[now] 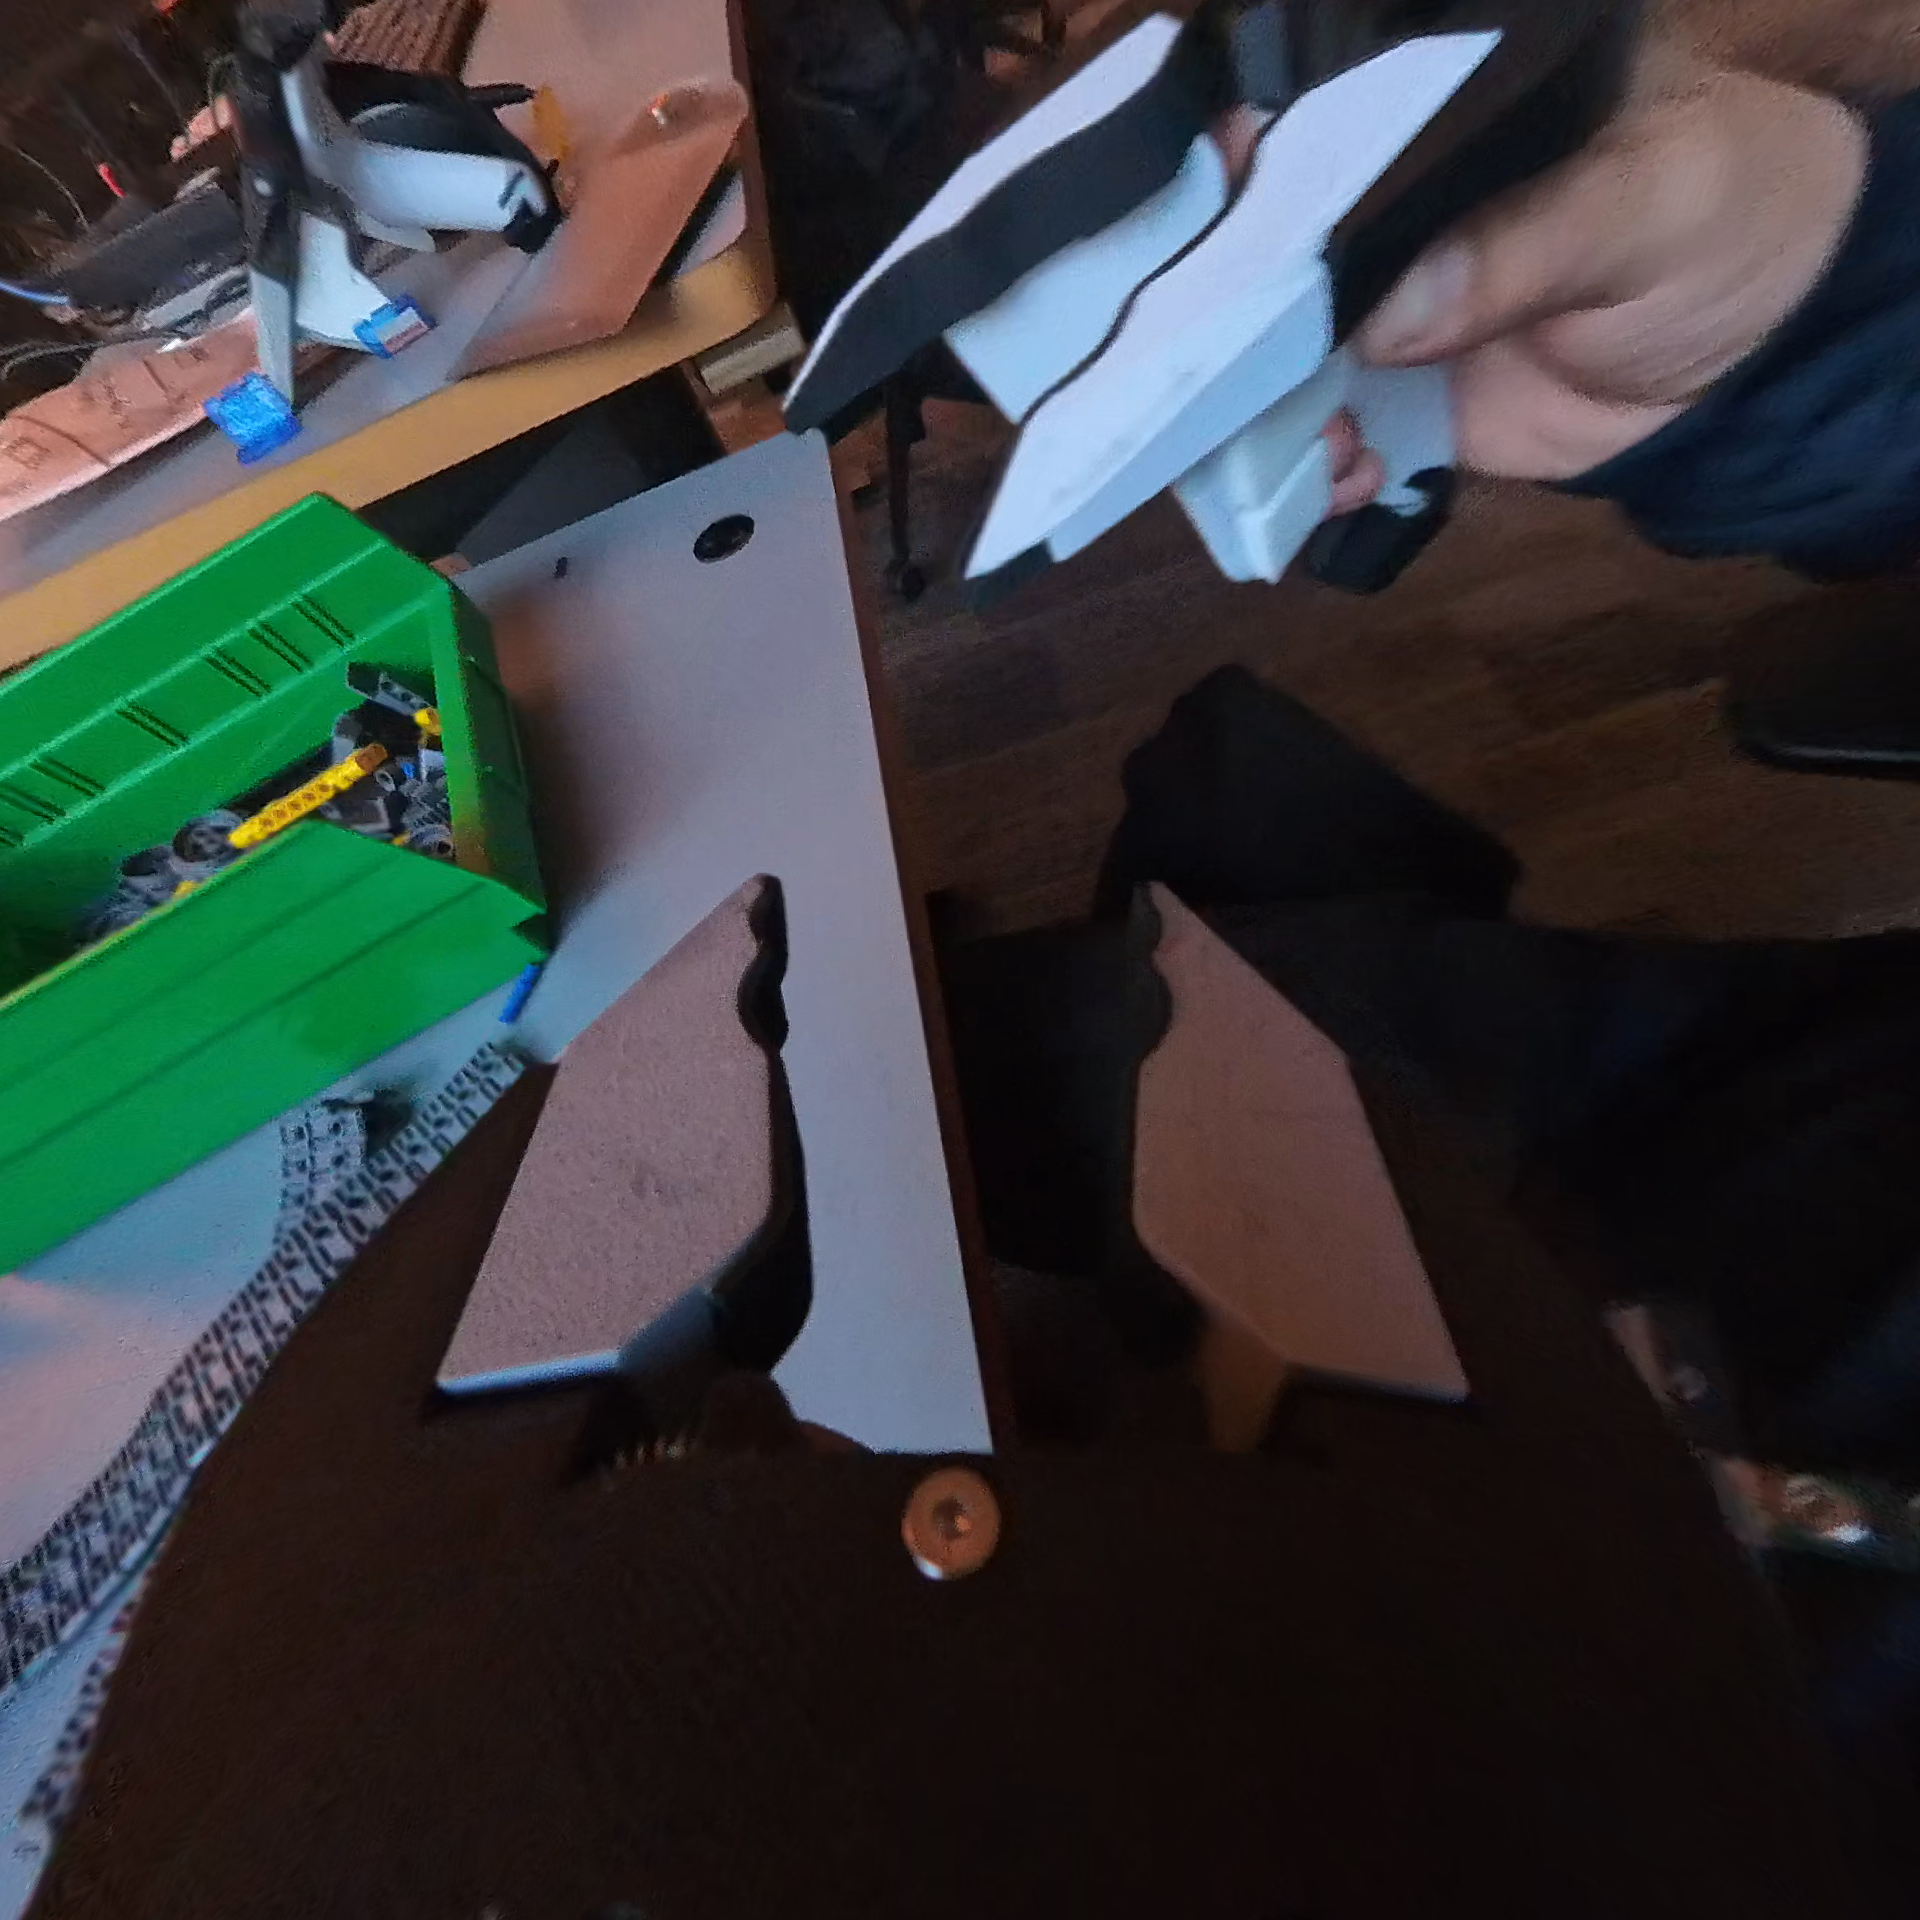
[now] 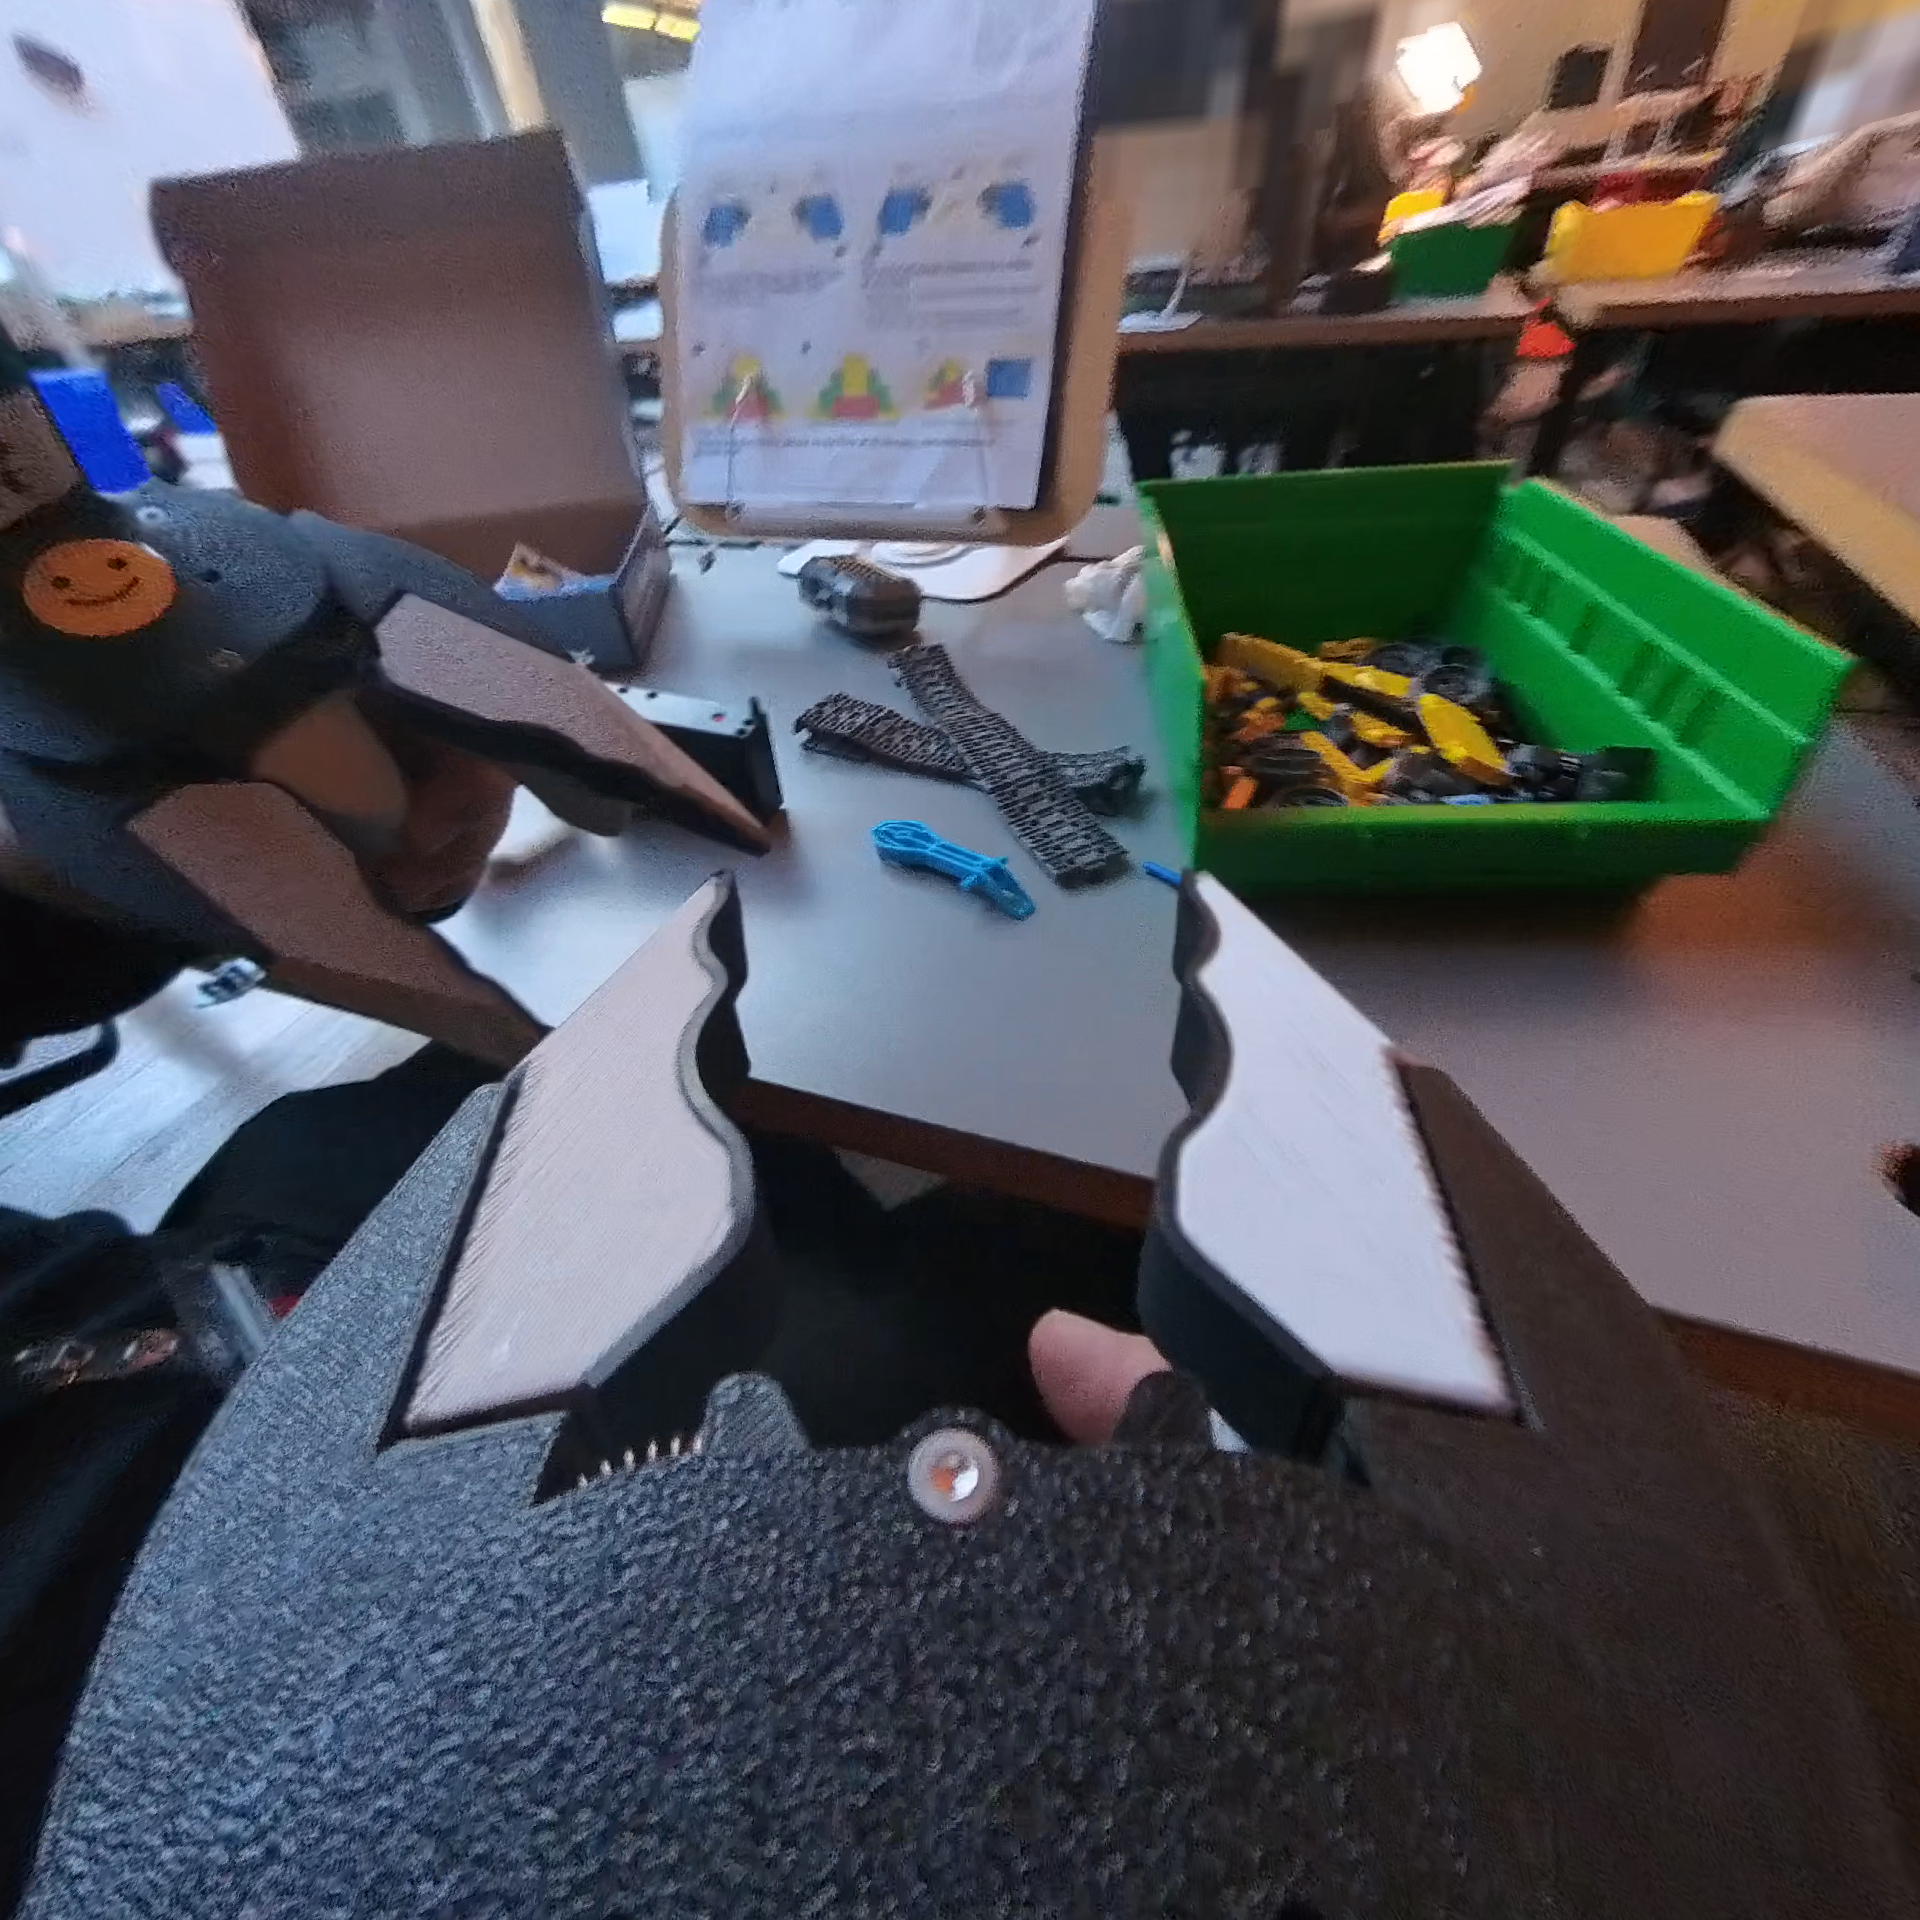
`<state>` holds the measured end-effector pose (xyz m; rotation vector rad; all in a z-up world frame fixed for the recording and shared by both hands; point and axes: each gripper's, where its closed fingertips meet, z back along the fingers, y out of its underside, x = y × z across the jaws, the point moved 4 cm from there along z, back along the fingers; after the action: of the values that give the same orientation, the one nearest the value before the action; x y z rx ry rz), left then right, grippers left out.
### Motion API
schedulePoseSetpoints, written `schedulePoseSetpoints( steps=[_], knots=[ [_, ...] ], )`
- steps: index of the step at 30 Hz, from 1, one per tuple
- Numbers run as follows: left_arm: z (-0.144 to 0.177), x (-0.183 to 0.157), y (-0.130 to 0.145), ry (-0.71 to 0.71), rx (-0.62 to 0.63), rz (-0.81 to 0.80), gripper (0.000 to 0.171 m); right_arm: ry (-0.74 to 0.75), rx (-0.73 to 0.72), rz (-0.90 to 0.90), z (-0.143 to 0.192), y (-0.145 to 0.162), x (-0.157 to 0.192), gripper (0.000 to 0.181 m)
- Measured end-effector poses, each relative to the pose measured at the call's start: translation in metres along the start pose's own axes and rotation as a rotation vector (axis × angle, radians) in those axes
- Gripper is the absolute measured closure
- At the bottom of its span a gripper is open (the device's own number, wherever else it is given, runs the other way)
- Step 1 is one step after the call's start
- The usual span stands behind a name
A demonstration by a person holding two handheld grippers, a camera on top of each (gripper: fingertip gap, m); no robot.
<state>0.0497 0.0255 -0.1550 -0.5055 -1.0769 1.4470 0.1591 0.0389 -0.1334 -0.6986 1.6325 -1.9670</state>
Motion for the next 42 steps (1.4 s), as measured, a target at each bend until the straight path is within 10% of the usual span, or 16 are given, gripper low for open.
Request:
schedulePoseSetpoints(
  steps=[7,13,17,21,25,29,42],
  knots=[
    [-0.034,0.019,0.039,-0.062,0.237,-0.012,0.113,0.051,-0.057,0.021,0.020,0.014,-0.024,0.103],
    [-0.075,0.006,-0.019,-0.022,0.284,-0.170,0.113,0.272,-0.124,0.038,0.248,0.040,-0.039,0.102],
    [-0.113,-0.034,-0.038,0.090,0.235,-0.128,0.113,0.840,0.027,-0.282,0.467,0.226,-0.049,0.103],
    [-0.136,-0.078,-0.040,0.193,0.229,-0.154,0.115,1.316,0.086,-0.892,0.598,0.492,0.079,0.105],
    [-0.146,-0.110,-0.036,0.247,0.273,-0.153,0.113,1.558,0.175,-1.363,0.579,0.681,0.223,0.114],
    [-0.148,-0.127,-0.031,0.235,0.322,-0.220,0.116,1.651,0.326,-1.497,0.538,0.770,0.274,0.119],
    [-0.183,-0.142,-0.046,0.211,0.514,-0.366,0.118,1.866,0.243,-1.845,0.521,0.862,0.292,0.146]
  ],
)
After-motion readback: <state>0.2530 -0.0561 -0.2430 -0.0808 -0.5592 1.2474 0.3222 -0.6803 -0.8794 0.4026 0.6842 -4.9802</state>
